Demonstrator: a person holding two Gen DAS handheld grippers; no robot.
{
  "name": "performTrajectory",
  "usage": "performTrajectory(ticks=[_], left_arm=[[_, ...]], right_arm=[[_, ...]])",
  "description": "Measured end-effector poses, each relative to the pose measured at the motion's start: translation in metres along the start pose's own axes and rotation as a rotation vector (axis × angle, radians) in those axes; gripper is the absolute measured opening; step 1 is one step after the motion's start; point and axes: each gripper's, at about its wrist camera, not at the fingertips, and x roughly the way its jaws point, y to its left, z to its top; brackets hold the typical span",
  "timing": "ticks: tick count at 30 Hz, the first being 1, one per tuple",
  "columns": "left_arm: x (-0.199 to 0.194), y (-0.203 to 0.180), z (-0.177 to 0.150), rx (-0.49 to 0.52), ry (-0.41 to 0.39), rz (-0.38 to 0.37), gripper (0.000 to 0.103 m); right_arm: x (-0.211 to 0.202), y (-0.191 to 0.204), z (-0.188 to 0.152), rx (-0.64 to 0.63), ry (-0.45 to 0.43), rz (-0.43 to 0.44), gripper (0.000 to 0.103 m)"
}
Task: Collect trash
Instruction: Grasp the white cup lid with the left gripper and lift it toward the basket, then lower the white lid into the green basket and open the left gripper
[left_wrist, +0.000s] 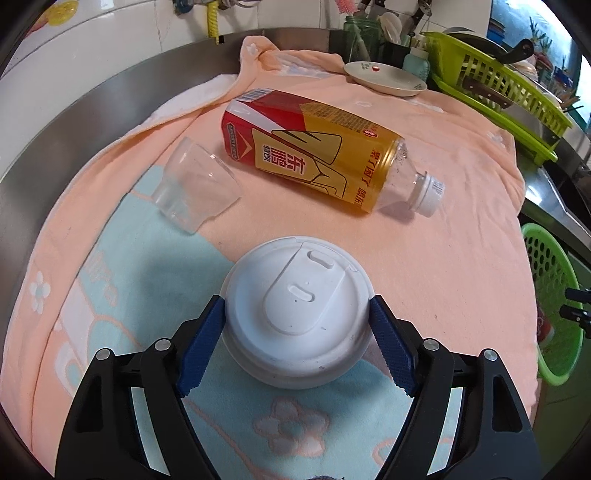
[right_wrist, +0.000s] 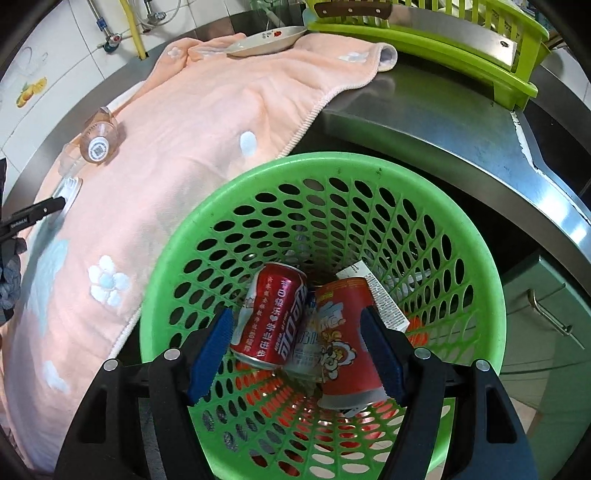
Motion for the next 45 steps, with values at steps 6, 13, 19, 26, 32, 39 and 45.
performTrajectory(ticks=[6, 13, 19, 26, 32, 39, 45], left_arm=[[-0.028, -0.016, -0.007, -0.003, -0.035, -0.068, 0.077], [-0.060, -0.083, -0.010, 0.095, -0.074, -0.181, 0.077], [-0.063, -0.165, -0.015, 0.184, -0.068, -0.295, 0.077], [-0.029, -0.251, -0.026, 0.265, 0.019, -0.352, 0.077], [0.002, -0.302, -0.039, 0.335, 0.098, -0.348, 0.078], [0.023, -0.322, -0.051, 0.369, 0.146, -0.322, 0.079], [0.027, -0.322, -0.057, 0.371, 0.163, -0.318, 0.079]], right_arm=[[-0.014, 0.002, -0.007, 0.014, -0.034, 0.021, 0.069], [-0.041, -0.014, -0.018, 0.045, -0.090, 0.007, 0.069], [-0.065, -0.034, -0.028, 0.065, -0.137, -0.018, 0.069], [-0.082, -0.059, -0.043, 0.099, -0.167, -0.025, 0.069], [-0.086, -0.074, -0.053, 0.125, -0.170, -0.014, 0.069], [-0.084, -0.078, -0.056, 0.124, -0.168, -0.005, 0.069], [-0.084, -0.073, -0.057, 0.115, -0.166, 0.000, 0.069]])
